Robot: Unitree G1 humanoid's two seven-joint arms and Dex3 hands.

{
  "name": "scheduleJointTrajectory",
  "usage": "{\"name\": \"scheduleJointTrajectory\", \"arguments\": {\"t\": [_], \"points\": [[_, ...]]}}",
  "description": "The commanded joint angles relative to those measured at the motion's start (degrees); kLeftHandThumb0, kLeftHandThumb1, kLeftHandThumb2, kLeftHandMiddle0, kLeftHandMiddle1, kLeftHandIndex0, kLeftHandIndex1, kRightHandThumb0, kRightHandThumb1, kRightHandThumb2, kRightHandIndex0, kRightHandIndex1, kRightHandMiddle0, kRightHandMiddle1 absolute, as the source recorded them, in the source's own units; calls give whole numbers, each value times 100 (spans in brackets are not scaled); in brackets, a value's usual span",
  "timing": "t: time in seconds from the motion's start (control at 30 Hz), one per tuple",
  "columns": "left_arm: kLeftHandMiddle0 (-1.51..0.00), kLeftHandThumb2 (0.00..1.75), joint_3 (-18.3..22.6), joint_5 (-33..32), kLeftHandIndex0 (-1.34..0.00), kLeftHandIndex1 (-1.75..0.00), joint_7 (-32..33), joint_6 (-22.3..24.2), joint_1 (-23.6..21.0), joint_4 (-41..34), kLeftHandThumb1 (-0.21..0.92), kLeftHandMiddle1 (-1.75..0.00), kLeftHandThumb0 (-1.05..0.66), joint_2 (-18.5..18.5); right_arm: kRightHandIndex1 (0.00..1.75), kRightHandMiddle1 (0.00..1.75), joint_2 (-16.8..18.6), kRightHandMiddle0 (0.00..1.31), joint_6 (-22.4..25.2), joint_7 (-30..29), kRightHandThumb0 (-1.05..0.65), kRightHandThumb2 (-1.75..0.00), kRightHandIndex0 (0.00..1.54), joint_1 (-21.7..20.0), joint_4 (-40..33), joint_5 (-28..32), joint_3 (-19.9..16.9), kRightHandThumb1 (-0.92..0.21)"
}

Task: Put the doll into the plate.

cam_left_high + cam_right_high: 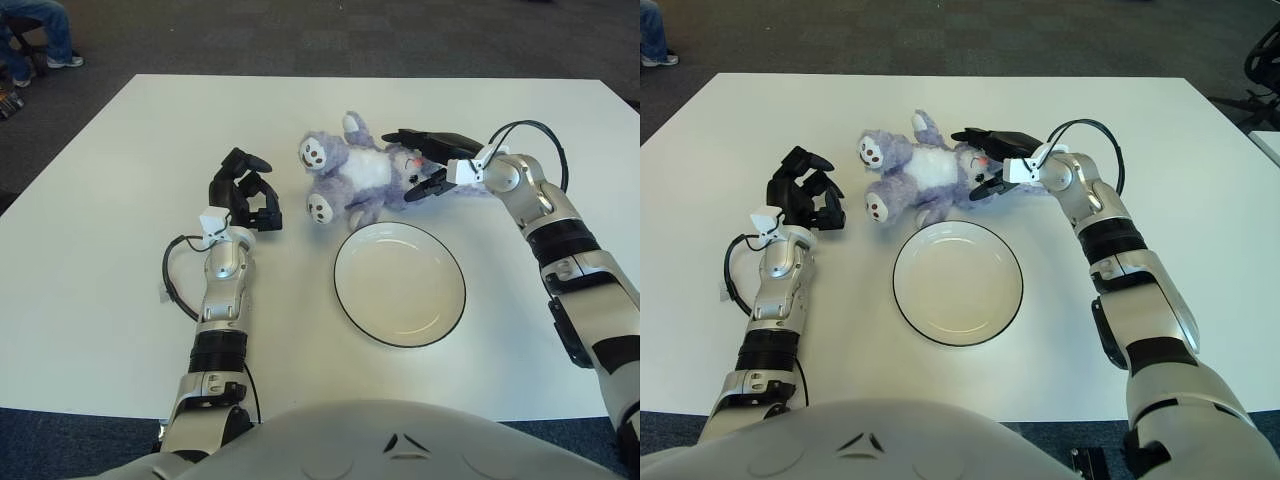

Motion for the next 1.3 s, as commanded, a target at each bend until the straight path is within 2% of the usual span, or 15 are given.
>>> {"name": "scheduleJointTrajectory", "arguments": {"t": [0.0,0.33,0.8,1.27], "points": [[-93,171,-15,26,-81,-151,50,-55,267,166,-10,-175,-1,-69,4,24,98,0,-97,-246,-86,-27,12,-257,379,-174,120,-81],[-93,171,-19,57,-81,-151,81,-45,296,128,-11,-175,-2,-81,3,17,240,0,-83,-618,-88,-28,11,-522,1029,-457,415,-80],[-92,169,-1,-12,-81,-148,32,-144,304,156,-9,-175,-2,-92,0,2,457,0,72,-1217,-89,-29,0,-623,1624,-689,674,-78],[-93,172,-10,12,-80,-152,64,-209,314,159,-10,-175,-1,-100,1,0,608,0,511,-1356,-82,-30,1,-522,1636,-707,779,-73]]}}
